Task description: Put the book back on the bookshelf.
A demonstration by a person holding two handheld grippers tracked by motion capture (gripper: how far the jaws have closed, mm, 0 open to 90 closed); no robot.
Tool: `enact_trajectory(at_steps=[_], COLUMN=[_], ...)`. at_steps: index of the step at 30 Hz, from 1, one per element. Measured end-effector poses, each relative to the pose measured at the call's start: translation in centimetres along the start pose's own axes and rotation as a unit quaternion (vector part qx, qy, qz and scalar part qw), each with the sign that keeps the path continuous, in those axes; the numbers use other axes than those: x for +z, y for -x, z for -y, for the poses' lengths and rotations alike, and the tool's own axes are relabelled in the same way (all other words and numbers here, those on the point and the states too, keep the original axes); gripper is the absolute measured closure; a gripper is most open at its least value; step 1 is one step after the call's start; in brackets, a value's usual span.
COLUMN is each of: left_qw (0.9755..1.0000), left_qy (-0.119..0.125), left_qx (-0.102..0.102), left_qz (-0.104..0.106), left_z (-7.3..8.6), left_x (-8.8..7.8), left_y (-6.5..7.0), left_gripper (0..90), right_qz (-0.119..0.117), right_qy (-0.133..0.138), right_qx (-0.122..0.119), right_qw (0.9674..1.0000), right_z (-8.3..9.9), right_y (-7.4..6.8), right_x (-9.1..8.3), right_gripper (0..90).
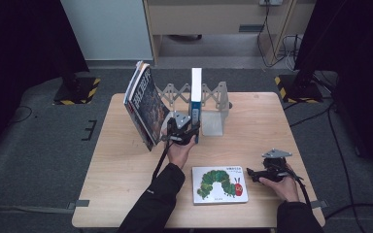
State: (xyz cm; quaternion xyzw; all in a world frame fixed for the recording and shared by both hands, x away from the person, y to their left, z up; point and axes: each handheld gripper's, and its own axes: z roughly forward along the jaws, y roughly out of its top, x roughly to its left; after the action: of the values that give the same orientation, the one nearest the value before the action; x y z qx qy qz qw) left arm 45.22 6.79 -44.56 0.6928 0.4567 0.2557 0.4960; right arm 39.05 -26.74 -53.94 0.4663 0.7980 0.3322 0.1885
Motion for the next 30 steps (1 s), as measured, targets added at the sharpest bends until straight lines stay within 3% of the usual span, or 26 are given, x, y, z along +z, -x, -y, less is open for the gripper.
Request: enact_trajectory(at_steps=[7,18,23,30], left_qw=[1.0000,0.9982,0.9966,0.9912], left_qy=[-0.001,-0.019,-0.033,-0.060], left_qx=[0.003,0.054,0.066,0.104], left_qz=[-0.003,0.018,0.037,0.057], left_z=[-0.1,-0.6,-0.4,1.0], left_x=[0.0,-1.4,-2.9,-5.7], left_y=[0.3,-0.1,-0.2,-0.1], left_gripper=[59.2,50.5,47.9,44.7], right_qz=[0.003,0.009,0.009,0.016], right_qy=[-0.002,-0.002,-0.002,-0.015], right_qx=[-0.001,0.007,0.007,0.005], right_qw=[1.0000,0.9999,0.9999,0.9997], right_z=[0.0,-0.1,-0.1,-0.3], right_y=[-0.1,-0.3,-0.3,0.0], right_x=[0.1,0.1,0.1,-0.4], right_gripper=[0.4,0.2,0.2,4.5])
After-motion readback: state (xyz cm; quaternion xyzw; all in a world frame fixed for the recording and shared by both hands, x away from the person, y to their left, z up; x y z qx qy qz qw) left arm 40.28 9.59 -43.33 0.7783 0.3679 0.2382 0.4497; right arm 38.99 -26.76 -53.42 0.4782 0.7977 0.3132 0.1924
